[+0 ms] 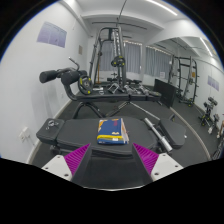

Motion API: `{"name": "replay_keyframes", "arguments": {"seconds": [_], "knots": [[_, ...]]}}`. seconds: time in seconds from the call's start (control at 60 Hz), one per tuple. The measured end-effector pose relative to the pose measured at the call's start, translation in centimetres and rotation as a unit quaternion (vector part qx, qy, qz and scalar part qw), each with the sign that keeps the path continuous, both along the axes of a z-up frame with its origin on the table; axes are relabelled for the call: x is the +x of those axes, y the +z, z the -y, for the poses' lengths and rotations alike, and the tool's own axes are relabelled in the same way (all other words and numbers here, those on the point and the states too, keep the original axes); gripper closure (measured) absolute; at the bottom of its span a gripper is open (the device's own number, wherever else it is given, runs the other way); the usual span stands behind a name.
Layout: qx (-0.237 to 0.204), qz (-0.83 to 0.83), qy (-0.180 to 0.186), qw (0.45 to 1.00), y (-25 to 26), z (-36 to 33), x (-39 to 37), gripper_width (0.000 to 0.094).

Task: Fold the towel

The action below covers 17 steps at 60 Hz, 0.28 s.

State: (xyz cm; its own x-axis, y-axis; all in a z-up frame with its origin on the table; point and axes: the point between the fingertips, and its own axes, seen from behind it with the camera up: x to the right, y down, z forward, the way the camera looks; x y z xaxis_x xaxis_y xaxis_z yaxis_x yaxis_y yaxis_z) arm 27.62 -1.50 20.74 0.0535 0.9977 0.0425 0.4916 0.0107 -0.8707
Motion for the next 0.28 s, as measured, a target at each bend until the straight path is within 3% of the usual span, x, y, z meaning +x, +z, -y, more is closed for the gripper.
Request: {"name": "replay_keyframes", "arguments": {"seconds": [0.283], "knots": [[0.015,-0.022,-0.005,1.000,2.3,0.2,2.8,0.0080]]}}
